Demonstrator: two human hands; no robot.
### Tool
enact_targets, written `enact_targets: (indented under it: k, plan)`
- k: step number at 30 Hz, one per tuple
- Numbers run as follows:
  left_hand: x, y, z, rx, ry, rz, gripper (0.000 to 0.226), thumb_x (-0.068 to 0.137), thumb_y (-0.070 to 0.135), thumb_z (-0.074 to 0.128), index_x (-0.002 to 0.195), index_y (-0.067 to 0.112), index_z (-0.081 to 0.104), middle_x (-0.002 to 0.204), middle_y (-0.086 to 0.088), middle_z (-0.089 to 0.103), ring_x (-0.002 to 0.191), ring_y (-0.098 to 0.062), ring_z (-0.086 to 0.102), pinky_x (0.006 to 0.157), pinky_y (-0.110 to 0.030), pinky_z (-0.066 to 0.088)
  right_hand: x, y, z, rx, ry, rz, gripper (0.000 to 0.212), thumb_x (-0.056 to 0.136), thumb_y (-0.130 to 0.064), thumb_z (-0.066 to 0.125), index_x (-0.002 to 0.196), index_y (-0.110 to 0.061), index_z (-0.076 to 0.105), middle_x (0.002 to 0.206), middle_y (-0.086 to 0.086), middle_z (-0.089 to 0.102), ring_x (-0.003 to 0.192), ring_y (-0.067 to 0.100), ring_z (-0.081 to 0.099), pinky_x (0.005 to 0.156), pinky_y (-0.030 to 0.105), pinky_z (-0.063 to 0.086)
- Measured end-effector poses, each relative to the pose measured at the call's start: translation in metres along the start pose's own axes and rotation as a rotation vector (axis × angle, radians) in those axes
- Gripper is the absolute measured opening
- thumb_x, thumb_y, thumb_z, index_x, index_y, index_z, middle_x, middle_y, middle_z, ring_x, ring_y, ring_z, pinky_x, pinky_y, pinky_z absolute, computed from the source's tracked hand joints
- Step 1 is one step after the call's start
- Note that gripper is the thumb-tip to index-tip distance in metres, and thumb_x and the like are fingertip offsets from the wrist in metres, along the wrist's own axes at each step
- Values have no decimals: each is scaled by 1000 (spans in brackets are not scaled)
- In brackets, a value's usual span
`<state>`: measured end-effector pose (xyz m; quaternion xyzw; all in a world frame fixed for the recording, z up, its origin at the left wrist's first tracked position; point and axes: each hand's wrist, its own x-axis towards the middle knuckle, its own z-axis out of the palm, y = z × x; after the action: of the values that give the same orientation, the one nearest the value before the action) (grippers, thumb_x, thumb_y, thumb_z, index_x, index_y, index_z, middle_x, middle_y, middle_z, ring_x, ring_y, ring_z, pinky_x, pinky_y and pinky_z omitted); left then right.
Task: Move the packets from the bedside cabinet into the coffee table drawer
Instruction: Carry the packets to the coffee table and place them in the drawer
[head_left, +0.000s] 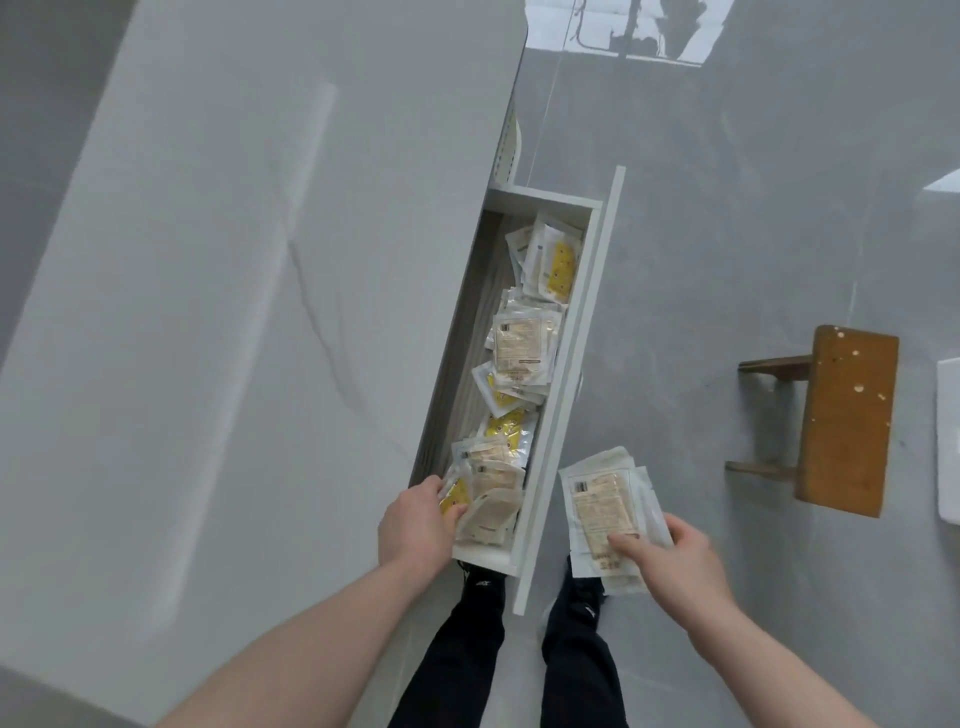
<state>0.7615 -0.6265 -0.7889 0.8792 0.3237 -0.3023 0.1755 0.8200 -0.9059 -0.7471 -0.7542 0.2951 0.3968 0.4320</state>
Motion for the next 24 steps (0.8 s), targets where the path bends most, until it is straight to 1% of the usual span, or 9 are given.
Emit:
enact_targets:
  k: [3, 8, 10, 13, 15, 17, 19, 21, 24]
  plan:
    - [-12, -1, -5, -115, 91, 41, 28, 99, 45, 61, 79, 32, 46, 74, 14, 57, 64, -5, 54, 49, -25, 34, -1, 1, -2, 25, -11, 6, 18, 86, -20, 82, 101, -28, 76, 89, -12, 79, 84, 9, 74, 63, 25, 50]
    - [-21, 9, -2, -333, 43, 150, 5, 101, 36, 57, 100, 39, 61, 94, 20, 61, 84, 0, 60, 67, -24, 51, -1, 2, -7, 76, -29, 15, 19, 86, -19, 82, 102, -28, 76, 88, -13, 80, 80, 7, 75, 60, 21, 51]
    - [-18, 14, 4, -360, 17, 133, 5, 100, 37, 57, 99, 38, 62, 93, 19, 63, 83, -2, 62, 72, -31, 56, 2, 2, -8, 93, -33, 16, 19, 87, -19, 82, 102, -29, 76, 86, -15, 80, 75, 2, 74, 56, 16, 50]
    - [-6, 19, 14, -351, -87, 18, 3, 98, 34, 62, 95, 34, 63, 90, 15, 70, 82, -11, 67, 77, -42, 60, 6, 3, -8, 120, -49, 18, 19, 87, -19, 81, 103, -29, 75, 83, -17, 79, 70, -1, 74, 59, 18, 51]
    - [2, 18, 20, -256, -187, -39, 21, 98, 32, 66, 119, 34, 63, 114, 9, 73, 102, -18, 69, 91, -41, 58, 8, 2, -8, 141, -63, 12, 20, 87, -21, 82, 104, -29, 75, 84, -20, 79, 71, -3, 74, 62, 20, 51]
    - [8, 15, 24, -196, -239, -80, 55, 98, 33, 67, 149, 27, 47, 142, 2, 62, 126, -23, 61, 105, -40, 51, 10, 0, -8, 165, -85, 6, 20, 87, -21, 82, 104, -30, 75, 86, -19, 79, 73, -2, 74, 64, 20, 52]
    - [9, 17, 24, -217, -228, -83, 70, 98, 35, 68, 157, 21, 35, 154, -1, 50, 138, -24, 52, 113, -42, 45, 12, -5, -7, 184, -119, 9, 21, 87, -23, 82, 105, -31, 76, 90, -17, 80, 77, 1, 76, 69, 24, 55]
    - [3, 22, 22, -274, -185, -32, 67, 97, 40, 67, 155, 23, 38, 154, 3, 46, 138, -21, 51, 114, -42, 45, 13, -10, -5, 204, -167, 23, 23, 87, -23, 82, 108, -30, 77, 96, -13, 81, 85, 6, 78, 82, 33, 59]
    - [-6, 32, 13, -534, -229, 21, 46, 96, 53, 63, 138, 34, 55, 138, 14, 58, 117, -3, 60, 97, -31, 53, 14, -20, 1, 261, -253, 47, 22, 90, -19, 77, 111, -27, 77, 103, -7, 81, 92, 12, 78, 87, 38, 59]
